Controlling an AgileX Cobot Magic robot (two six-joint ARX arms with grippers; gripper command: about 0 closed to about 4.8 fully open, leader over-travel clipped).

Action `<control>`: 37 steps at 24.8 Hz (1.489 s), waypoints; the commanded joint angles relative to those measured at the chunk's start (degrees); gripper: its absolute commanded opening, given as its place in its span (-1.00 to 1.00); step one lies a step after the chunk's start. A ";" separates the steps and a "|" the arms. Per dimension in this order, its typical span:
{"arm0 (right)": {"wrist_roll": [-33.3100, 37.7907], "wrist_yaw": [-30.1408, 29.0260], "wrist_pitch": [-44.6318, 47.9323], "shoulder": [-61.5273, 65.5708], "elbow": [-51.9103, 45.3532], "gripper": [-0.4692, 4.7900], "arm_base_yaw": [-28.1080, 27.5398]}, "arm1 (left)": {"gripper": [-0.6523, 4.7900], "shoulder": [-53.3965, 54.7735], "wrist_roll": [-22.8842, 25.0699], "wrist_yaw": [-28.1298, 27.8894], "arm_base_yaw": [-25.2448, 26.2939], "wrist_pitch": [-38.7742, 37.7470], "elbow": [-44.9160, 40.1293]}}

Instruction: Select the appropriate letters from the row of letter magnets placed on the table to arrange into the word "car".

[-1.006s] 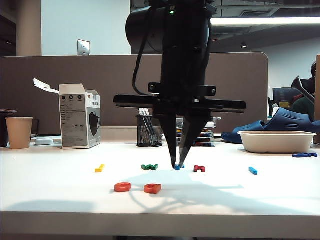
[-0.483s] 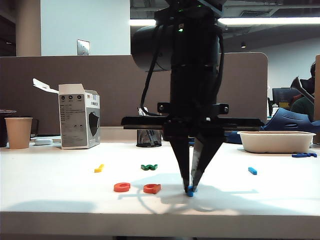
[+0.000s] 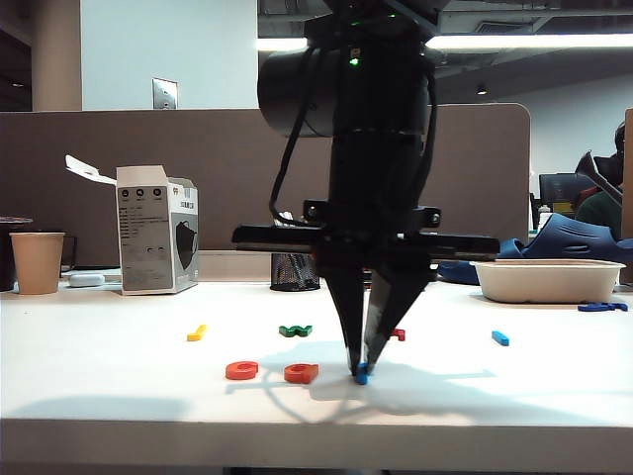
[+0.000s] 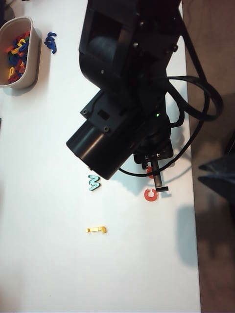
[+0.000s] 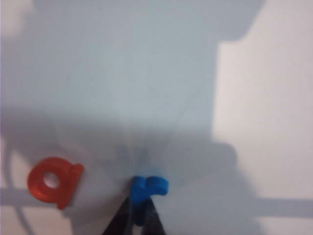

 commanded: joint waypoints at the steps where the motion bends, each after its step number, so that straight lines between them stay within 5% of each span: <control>1: -0.92 0.11 -0.94 -0.35 0.00 -0.84 0.04 | -0.78 -0.15 0.04 -0.15 0.04 0.17 0.07; 25: -3.48 -0.11 0.35 -0.35 0.02 -0.84 0.04 | -0.78 -0.15 0.04 -0.15 0.04 0.17 0.07; 29: -3.48 -0.11 0.35 -0.35 0.17 -0.62 0.02 | -0.78 -0.15 0.04 -0.13 0.04 0.17 0.07; 37: -3.48 -0.11 0.31 -0.37 0.24 -0.62 0.04 | -0.78 -0.15 0.04 -0.15 0.04 0.17 0.07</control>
